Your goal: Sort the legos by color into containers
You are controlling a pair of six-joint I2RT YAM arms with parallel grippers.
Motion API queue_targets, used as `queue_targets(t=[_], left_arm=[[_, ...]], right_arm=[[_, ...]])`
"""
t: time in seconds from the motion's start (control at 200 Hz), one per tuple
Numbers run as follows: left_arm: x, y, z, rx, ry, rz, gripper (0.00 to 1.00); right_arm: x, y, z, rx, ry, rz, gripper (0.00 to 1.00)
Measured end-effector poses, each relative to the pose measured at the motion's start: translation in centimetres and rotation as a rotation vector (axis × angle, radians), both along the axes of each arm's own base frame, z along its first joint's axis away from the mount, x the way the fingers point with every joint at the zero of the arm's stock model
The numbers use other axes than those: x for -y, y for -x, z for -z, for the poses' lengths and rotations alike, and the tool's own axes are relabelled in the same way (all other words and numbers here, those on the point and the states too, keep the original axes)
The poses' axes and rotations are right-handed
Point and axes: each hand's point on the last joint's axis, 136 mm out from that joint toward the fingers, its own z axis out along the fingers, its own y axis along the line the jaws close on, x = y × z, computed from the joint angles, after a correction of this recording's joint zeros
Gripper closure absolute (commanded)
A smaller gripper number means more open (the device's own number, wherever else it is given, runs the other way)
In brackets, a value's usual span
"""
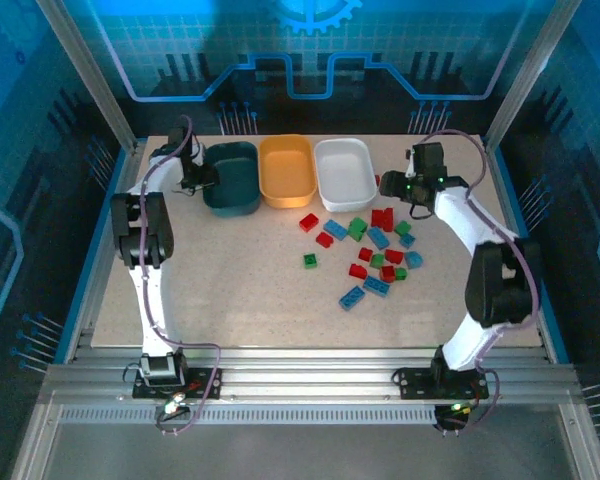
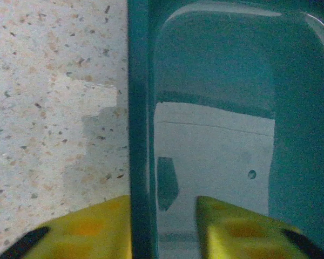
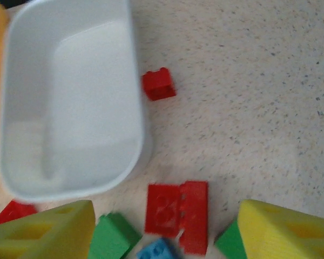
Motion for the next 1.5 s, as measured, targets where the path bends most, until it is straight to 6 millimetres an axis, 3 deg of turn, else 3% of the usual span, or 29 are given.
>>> queue_targets(t=[0.205, 0.345, 0.485, 0.625, 0.725, 0.87, 0.965, 1.266, 1.501], left_arm=[[-0.2, -0.2, 0.0, 0.007, 0.007, -0.012, 0.14], [-1.2, 0.3, -1.2, 0.012, 0.039, -0.090, 0.08], [-2.2, 2.1, -5.3, 0.059, 0.100, -0.216, 0.08], [-0.5, 5.1, -10.9, 0.163, 0.158, -0.263, 0.07], [2.5, 7.7, -13.6, 0.225, 0.187, -0.228, 0.07], [5.7, 10.8, -13.4, 0.224, 0.210, -0.183, 0.07], [6.3, 12.2, -12.1, 0.195, 0.220, -0.188, 0.08], [7.5, 15.9, -9.5, 0.158, 0.256, -0.215, 0.09], [9.5, 18.5, -9.2, 0.166, 0.292, -0.182, 0.09]], right_arm=[[2.0, -5.7, 4.3, -0.104, -0.123, 0.071, 0.34], [2.1, -9.4, 5.9, -0.137, -0.188, 0.093, 0.32], [1.7, -12.3, 7.4, -0.167, -0.197, 0.091, 0.30], [1.3, -14.1, 9.1, -0.198, -0.157, 0.081, 0.30], [1.0, -13.4, 10.6, -0.250, -0.113, 0.068, 0.29], [0.5, -12.6, 11.0, -0.278, -0.075, 0.028, 0.30], [0.4, -12.1, 11.1, -0.278, -0.076, 0.011, 0.30], [0.2, -7.0, 11.4, -0.310, -0.060, -0.035, 0.32], [0.0, -0.2, 11.5, -0.393, -0.050, -0.047, 0.37]])
